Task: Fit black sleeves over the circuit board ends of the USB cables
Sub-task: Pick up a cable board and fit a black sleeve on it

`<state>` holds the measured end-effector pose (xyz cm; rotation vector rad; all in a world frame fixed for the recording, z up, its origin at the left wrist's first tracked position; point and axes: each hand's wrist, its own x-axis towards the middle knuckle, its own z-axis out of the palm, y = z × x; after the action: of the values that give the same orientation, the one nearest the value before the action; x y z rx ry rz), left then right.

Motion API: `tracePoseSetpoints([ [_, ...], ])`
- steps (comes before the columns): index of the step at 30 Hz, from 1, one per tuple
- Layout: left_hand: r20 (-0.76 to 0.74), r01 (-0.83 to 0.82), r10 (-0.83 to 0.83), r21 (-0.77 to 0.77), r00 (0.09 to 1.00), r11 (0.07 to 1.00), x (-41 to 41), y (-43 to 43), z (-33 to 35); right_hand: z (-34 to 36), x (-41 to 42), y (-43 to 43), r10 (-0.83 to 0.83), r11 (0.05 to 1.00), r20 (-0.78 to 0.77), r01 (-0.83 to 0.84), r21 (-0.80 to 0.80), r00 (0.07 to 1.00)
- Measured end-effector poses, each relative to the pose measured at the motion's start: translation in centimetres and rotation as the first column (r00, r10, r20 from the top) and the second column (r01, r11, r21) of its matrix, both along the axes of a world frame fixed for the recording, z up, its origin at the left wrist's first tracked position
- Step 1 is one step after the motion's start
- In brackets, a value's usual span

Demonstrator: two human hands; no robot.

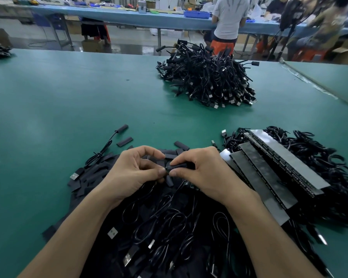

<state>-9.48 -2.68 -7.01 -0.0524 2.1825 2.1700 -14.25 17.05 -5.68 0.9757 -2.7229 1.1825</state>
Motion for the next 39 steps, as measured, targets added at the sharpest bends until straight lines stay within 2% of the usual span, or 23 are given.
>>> tracePoseSetpoints([
  [9,0.016,-0.016,0.016,0.052,1.0,0.998,-0.1,0.1,0.0,-0.5,0.3,0.0,-0.021,0.994,0.05,0.027,-0.11,0.999],
  [18,-0.024,-0.011,0.009,-0.063,1.0,0.998,-0.1,0.7,-0.2,-0.8,1.4,1.0,-0.067,0.993,-0.005,0.067,0.096,0.998],
  [27,-0.026,-0.053,0.051,-0.07,0.998,0.996,-0.1,0.7,-0.3,-1.4,1.7,1.1,-0.105,0.994,-0.101,0.104,-0.023,0.989],
  [39,-0.055,-0.029,0.022,-0.14,0.998,0.99,-0.2,0.6,-0.7,-1.7,1.7,0.9,-0.071,0.997,-0.135,0.066,-0.043,0.988],
])
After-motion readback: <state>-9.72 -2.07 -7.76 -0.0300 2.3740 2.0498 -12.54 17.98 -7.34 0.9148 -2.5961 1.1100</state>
